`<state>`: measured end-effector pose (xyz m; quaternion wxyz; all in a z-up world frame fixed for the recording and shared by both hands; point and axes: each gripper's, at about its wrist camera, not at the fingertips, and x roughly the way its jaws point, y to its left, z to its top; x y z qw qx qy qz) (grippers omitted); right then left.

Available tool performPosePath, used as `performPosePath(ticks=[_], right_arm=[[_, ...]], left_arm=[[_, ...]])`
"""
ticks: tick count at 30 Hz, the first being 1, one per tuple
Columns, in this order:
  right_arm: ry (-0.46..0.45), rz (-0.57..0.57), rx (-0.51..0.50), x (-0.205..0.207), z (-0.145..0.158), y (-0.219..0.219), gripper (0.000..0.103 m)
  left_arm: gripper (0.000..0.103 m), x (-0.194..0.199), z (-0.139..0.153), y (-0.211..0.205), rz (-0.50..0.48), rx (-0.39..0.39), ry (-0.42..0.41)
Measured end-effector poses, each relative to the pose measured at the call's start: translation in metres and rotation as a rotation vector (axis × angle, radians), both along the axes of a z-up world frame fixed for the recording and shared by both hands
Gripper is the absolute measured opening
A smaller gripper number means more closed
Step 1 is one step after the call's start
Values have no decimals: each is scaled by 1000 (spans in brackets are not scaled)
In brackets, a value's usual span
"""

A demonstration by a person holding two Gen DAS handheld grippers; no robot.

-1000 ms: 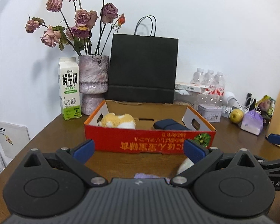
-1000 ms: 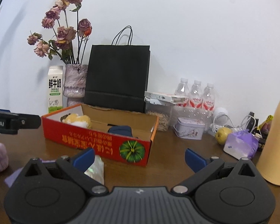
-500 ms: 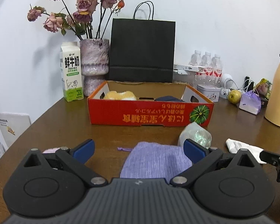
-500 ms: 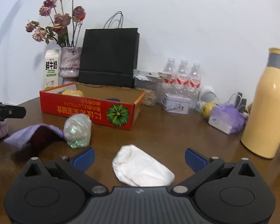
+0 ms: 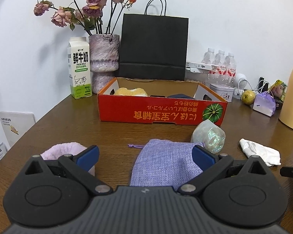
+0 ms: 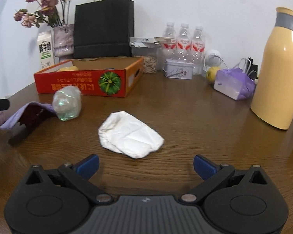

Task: Organize objects
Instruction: 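Move both tools back over the remaining items on the table, then lower the right tool onto the white crumpled tissue and close it, then grasp the pink fuzzy wristband with the left tool while the right tool holds the tissue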

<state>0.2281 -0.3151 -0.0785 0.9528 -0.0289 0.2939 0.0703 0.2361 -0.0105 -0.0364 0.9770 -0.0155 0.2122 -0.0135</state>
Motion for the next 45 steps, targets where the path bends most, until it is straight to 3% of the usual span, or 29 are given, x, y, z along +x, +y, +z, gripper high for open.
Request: performPosePath(ticks=[9, 14, 16, 28, 31, 36, 45], right_arm=[[50, 51, -77, 44, -7, 12, 103], [75, 90, -49, 65, -9, 21, 103], [107, 105, 9, 74, -10, 19, 103], [105, 142, 11, 82, -10, 24, 103], [97, 141, 15, 80, -9, 24, 96], [71, 152, 14, 73, -6, 33, 72], [26, 130, -7, 58, -2, 45, 51]], left_arm=[[103, -1, 0, 1, 5, -2, 4], [103, -1, 0, 2, 0, -8, 5], [103, -2, 1, 2, -3, -8, 1], [103, -4, 3, 0, 0, -4, -11], [103, -4, 3, 2, 11, -7, -12], [103, -4, 3, 8, 30, -25, -7], [103, -13, 6, 22, 53, -52, -9]])
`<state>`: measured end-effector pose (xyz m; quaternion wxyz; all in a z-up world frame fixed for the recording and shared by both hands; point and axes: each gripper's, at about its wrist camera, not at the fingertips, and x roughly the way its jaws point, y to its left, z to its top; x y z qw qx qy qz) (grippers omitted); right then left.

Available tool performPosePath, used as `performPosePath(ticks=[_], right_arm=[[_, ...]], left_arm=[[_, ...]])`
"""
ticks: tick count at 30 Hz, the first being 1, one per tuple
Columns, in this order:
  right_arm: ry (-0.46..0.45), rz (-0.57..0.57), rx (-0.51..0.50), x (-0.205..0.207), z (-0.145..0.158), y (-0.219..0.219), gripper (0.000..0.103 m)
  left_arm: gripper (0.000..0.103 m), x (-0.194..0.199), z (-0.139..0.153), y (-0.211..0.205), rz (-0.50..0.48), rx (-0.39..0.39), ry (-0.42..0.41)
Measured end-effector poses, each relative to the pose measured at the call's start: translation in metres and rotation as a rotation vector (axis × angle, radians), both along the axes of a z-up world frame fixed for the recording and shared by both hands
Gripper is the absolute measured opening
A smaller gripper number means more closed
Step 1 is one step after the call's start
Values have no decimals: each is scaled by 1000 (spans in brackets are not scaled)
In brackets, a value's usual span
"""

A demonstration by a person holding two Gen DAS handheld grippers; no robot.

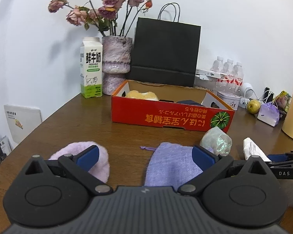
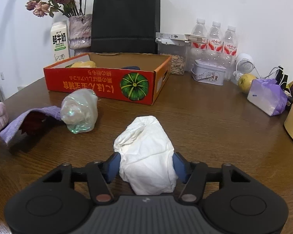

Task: Organize objects
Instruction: 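Grasp the pink fuzzy wristband with the left tool while the right tool holds the tissue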

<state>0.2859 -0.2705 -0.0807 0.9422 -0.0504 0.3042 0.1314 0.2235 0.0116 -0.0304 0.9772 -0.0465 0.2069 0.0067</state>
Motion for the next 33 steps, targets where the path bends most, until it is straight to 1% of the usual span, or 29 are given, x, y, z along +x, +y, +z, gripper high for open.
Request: performPosePath(ticks=[4, 9, 12, 18, 23, 26, 28, 31, 33], right_arm=[[-11, 5, 5, -9, 1, 5, 49], [-42, 3, -1, -20, 4, 9, 47], [-57, -5, -6, -26, 5, 12, 47], [-78, -15, -26, -36, 6, 17, 47], [-85, -18, -31, -40, 6, 19, 47], [-85, -26, -32, -42, 6, 20, 47], [-87, -34, -33, -43, 6, 20, 47], [-87, -40, -35, -44, 6, 21, 47], [-89, -45, -39, -44, 6, 21, 47]], left_arm=[[103, -13, 2, 17, 19, 7, 11], [103, -21, 2, 38, 61, 81, 31], [103, -19, 1, 49, 82, 122, 52], [103, -5, -7, 60, 70, 175, 117], [103, 15, -15, 69, 54, 172, 179], [103, 27, -22, 70, 46, 169, 201], [103, 33, -24, 70, 57, 139, 209], [103, 37, -25, 69, 67, 62, 188], [103, 37, -26, 65, 67, 58, 182]])
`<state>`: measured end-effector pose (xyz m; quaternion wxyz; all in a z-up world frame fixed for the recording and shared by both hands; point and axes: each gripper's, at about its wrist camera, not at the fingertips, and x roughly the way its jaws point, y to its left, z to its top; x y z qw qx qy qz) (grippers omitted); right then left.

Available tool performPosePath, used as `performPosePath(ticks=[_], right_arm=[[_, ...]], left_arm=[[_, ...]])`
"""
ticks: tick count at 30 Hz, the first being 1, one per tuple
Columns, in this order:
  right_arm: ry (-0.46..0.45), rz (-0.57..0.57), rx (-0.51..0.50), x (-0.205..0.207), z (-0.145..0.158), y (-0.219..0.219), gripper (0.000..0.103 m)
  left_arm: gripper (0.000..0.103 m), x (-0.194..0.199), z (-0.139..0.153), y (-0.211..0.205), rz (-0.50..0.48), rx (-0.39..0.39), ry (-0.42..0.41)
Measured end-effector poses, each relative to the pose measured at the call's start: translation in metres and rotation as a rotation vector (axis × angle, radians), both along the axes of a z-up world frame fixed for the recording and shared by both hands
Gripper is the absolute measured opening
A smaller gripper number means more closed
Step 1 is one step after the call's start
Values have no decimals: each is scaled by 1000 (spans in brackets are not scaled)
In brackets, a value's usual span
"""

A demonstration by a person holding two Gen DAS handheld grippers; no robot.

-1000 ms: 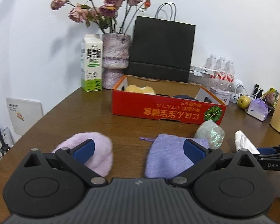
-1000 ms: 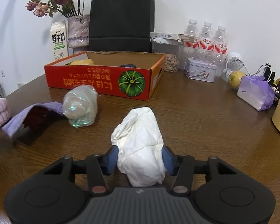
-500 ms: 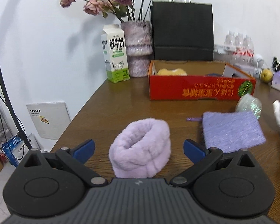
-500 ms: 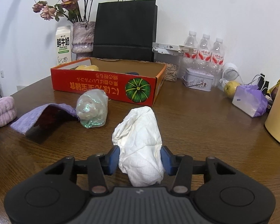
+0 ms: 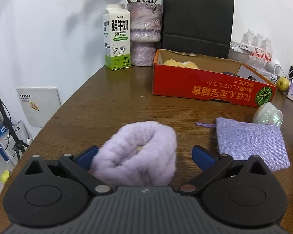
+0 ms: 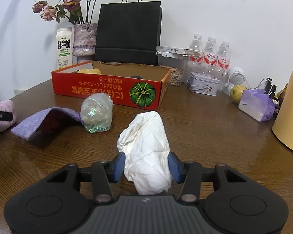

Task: Organize objects
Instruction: 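Grasp the pink fuzzy wristband with the left tool while the right tool holds the tissue, then carry the wristband and tissue over the red box with both tools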

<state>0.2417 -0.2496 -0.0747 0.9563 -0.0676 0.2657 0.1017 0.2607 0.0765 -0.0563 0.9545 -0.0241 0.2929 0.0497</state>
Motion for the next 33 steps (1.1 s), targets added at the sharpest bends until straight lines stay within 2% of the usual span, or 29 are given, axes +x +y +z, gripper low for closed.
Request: performPosePath(ticks=[1, 2, 3, 4, 5, 7, 22, 33], right_arm=[[-2, -4, -1, 0, 0, 0, 47], [-5, -6, -2, -1, 0, 0, 47], [-9, -7, -3, -2, 0, 1, 47], [-14, -8, -4, -2, 1, 1, 47], [-19, -7, -5, -3, 1, 1, 47], [-32, -11, -9, -6, 2, 2, 47], [-119, -20, 12, -29, 8, 9, 47], [-148, -8, 60, -39, 14, 17, 47]], left_arm=[[98, 0, 0, -2, 3, 5, -3], [86, -1, -1, -3, 4, 7, -7], [78, -1, -1, -3, 9, 9, -8], [60, -2, -2, -3, 15, 9, -9], [51, -3, -1, -2, 11, -2, -12], [46, -6, 0, -2, 11, -23, -26], [45, -40, 13, -20, 48, -9, -135], [45, -51, 24, -38, 17, -20, -171]])
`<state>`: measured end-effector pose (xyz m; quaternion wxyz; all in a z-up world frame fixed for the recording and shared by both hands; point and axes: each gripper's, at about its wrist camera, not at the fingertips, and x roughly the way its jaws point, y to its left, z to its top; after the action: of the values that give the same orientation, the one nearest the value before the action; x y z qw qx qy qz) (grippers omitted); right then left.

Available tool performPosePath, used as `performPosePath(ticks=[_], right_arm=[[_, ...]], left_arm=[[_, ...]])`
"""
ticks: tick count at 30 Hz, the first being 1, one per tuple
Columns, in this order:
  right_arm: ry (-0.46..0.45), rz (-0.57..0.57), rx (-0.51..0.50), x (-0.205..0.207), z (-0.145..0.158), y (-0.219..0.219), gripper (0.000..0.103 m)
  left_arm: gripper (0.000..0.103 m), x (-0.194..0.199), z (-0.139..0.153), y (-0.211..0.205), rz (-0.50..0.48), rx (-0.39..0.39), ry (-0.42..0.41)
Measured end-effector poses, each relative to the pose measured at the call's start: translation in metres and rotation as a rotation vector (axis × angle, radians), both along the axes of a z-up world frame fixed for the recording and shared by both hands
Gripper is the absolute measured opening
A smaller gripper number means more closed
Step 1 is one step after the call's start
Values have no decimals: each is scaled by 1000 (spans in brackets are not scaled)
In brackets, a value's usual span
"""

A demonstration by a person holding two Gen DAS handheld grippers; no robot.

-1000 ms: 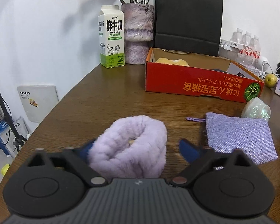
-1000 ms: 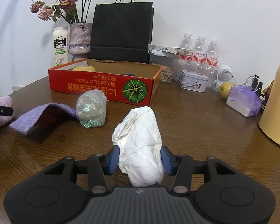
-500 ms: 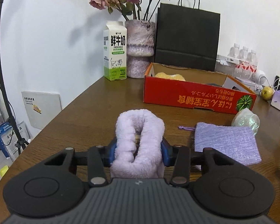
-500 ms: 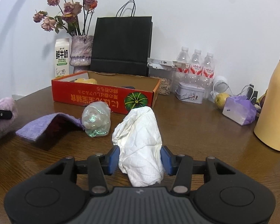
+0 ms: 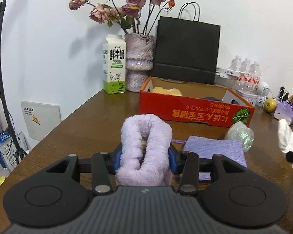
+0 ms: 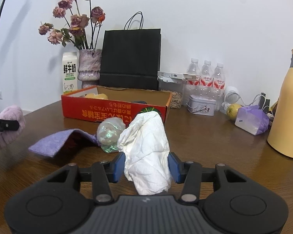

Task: Organize objects
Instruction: 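Carry the wristband and tissue over the red box with both tools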

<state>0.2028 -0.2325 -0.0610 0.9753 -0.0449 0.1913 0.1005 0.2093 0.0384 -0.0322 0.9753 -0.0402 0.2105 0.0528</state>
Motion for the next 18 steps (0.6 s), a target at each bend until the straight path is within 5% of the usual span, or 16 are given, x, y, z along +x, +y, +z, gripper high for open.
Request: performPosePath(ticks=[18], right_arm=[[-59, 51, 43, 24, 31, 28, 47]], left_arm=[[46, 28, 33, -44, -70, 19, -59]])
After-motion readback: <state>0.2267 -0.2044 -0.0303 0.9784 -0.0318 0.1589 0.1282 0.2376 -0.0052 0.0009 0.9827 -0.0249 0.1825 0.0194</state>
